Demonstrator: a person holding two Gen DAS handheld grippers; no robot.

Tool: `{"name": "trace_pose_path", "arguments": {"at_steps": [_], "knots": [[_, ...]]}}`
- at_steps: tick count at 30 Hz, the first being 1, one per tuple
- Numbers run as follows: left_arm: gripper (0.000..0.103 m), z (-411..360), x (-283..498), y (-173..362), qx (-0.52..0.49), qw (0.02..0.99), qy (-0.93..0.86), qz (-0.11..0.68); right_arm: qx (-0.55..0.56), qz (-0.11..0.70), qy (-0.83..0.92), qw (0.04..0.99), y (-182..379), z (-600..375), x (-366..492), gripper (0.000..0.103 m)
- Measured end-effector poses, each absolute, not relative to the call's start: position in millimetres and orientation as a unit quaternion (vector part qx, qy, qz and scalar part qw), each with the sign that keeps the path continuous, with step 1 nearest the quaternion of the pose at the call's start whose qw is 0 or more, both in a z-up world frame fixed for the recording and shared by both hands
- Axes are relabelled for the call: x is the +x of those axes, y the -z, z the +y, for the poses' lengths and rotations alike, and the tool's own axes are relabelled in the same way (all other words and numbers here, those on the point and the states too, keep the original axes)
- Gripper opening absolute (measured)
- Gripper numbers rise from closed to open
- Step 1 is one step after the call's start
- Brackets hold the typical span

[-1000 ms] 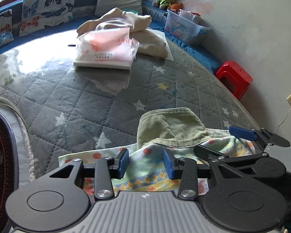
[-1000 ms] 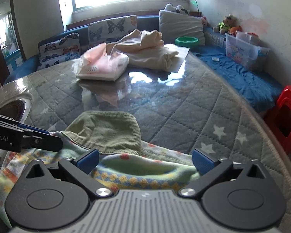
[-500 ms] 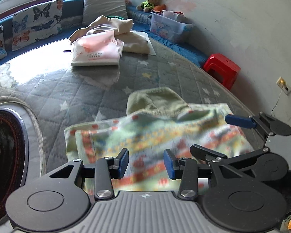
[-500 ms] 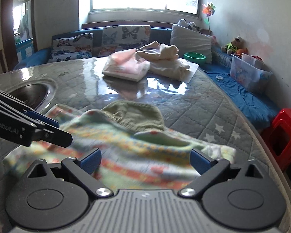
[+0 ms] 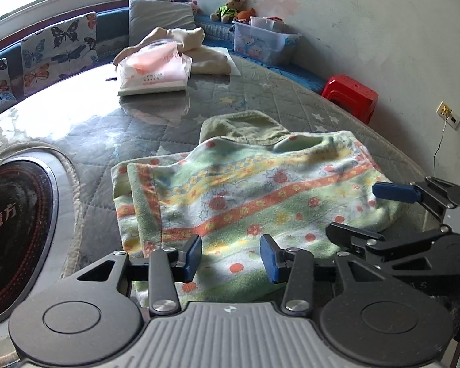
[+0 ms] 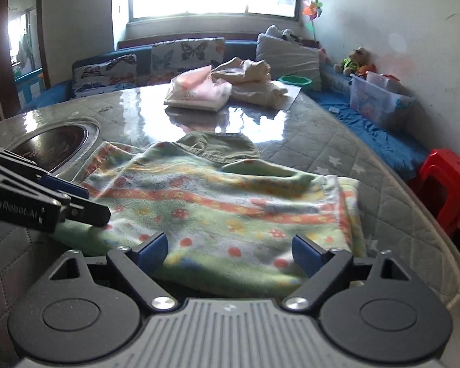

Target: Fold clothes

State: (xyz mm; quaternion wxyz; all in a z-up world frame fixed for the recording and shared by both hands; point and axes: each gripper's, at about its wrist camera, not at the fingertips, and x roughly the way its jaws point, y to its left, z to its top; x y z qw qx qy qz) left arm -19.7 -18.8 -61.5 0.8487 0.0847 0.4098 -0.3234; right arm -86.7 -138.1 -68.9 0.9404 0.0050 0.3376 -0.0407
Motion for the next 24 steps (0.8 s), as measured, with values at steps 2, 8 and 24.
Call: {"name": "trace_pose_path", "arguments": {"at_steps": [2,8,24], "knots": [[0.046,-16.4,-22.4,59.0,0.082,0.851,0.323,0.406,0.009,0.332,0.047,0.942,66.6,-139.2,-92.1,0.085],[0.046,-12.5,-27.9,67.1,0.082,0.848,0.319,0.415,0.015,0.326,0.047,0.944,62.9,-139.9,-97.7,0.085],[0.061,6.1,-33.9,61.7,0.059,0.852,0.299,0.426,0.022,0.329,0.021,0.944,69.9,-123.3,-90.2,0.084]]}}
